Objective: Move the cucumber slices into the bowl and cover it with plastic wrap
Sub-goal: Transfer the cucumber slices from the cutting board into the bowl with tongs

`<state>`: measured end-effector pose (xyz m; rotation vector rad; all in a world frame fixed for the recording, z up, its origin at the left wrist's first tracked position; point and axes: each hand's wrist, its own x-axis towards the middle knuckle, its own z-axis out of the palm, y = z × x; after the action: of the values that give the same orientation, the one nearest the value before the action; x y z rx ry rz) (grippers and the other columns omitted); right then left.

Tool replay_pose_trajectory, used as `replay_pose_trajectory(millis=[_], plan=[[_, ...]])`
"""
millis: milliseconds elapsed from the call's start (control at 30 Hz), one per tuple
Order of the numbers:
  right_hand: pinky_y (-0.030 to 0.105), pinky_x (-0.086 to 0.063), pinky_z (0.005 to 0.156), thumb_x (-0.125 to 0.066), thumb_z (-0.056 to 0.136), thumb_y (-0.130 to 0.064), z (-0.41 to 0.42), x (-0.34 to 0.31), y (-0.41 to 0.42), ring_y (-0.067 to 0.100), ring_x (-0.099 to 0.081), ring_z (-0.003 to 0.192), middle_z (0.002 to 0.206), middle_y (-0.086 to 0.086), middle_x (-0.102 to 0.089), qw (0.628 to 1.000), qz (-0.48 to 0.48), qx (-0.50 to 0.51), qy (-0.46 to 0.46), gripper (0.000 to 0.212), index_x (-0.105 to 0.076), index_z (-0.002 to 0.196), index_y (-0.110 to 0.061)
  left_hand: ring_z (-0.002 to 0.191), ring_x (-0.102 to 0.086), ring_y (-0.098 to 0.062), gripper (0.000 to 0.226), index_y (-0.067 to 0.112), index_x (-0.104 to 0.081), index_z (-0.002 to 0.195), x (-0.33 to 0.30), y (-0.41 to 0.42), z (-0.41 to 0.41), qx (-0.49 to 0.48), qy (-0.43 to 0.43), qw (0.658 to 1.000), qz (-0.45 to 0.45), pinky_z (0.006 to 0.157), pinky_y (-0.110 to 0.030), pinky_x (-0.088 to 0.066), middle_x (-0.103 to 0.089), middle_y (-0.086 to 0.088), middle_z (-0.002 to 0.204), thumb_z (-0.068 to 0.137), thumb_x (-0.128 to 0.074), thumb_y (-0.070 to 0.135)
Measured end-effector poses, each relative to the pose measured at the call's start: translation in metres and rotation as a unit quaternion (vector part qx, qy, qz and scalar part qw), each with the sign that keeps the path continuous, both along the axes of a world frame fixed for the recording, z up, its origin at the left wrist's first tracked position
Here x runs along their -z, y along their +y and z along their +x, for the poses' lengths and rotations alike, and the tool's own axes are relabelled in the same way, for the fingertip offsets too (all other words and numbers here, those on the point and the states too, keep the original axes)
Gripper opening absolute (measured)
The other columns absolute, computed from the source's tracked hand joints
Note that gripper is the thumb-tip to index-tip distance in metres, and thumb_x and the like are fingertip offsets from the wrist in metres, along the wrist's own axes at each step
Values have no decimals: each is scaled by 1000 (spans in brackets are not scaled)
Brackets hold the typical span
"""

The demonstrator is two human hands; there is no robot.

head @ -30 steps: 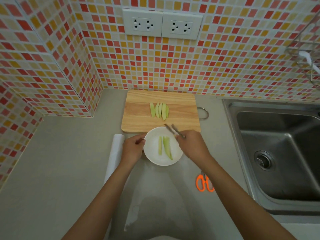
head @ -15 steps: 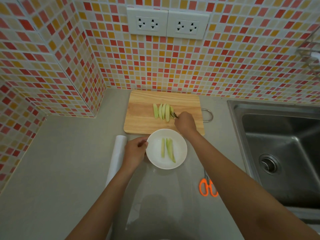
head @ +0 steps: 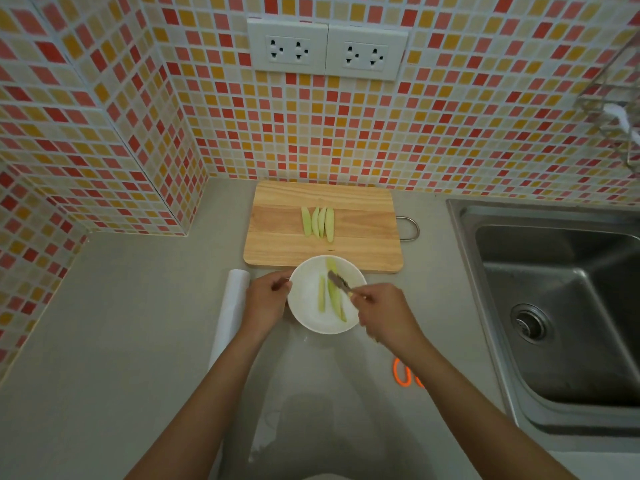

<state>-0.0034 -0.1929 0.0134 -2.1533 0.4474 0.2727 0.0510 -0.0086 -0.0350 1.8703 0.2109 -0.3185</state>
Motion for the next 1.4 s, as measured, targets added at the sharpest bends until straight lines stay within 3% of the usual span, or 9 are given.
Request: replay_pose_trajectory(millis=[133,367,533,700,900,1033,1100,1267,1400], plan=[[27,-36,54,-49,92,-15,-15,8,7,20,-44,49,58,9,-48,996,-55,-53,41,30,-60,70,2,104,-65,-20,32,10,-71,115,1,0,0,1,-5,1000,3,91,-33,-51,-72,-5,111,92,-51,1],[28,-32,50,-51,92,-21,61,-14,0,22,-50,57,58,4,-51,993,-109,1,-51,33,-60,65,-5,93,-64,-11,30,11,-72,112,0,0,-1,0,-20,1000,7,77,-17,-48,-72,-2,104,92,-52,0],[28,-36,59,-48,89,-10,121,3,12,25,-52,73,78,6,-54,985,-173,-25,2,20,-47,69,-8,100,-66,-19,30,9,-72,114,1,0,1,4,-12,1000,11,90,-35,-53,-73,-5,107,92,-52,0],[30,-40,63,-46,85,2,136,18,19,32,-63,91,99,15,-66,974,-223,-41,18,17,-62,90,-1,96,-66,-15,30,13,-72,111,2,1,1,4,-12,1000,9,87,-33,-53,-73,-2,103,92,-51,1],[27,-32,48,-48,90,-5,115,9,5,26,-52,66,58,5,-46,992,-126,16,-20,33,-46,57,-3,100,-67,-18,30,12,-72,111,3,1,1,5,-6,1000,4,91,-35,-54,-73,0,102,92,-51,1],[23,-37,48,-50,90,-14,60,-10,0,16,-48,42,55,10,-52,999,-7,32,-24,32,-64,78,12,101,-67,-19,30,12,-72,112,1,1,1,3,-3,1000,7,93,-38,-53,-73,-2,104,92,-51,1],[20,-36,45,-51,89,-15,27,-13,2,9,-44,35,50,6,-51,1000,-8,1,-1,31,-66,75,7,103,-66,-21,31,11,-72,113,1,1,1,3,2,1000,10,94,-40,-53,-73,-4,106,92,-51,1],[25,-32,53,-50,91,-18,-15,-2,12,21,-46,55,59,7,-49,994,-79,-63,53,30,-57,64,-7,103,-66,-23,31,9,-71,114,0,-1,2,-3,6,1000,6,94,-42,-53,-73,-7,108,92,-51,0],[25,-29,44,-51,90,-22,14,-13,9,17,-46,49,53,0,-46,993,-111,-46,-1,30,-56,63,-10,102,-67,-22,31,8,-71,113,-1,-1,0,-4,5,1000,-4,92,-38,-53,-73,-8,108,92,-51,-2]])
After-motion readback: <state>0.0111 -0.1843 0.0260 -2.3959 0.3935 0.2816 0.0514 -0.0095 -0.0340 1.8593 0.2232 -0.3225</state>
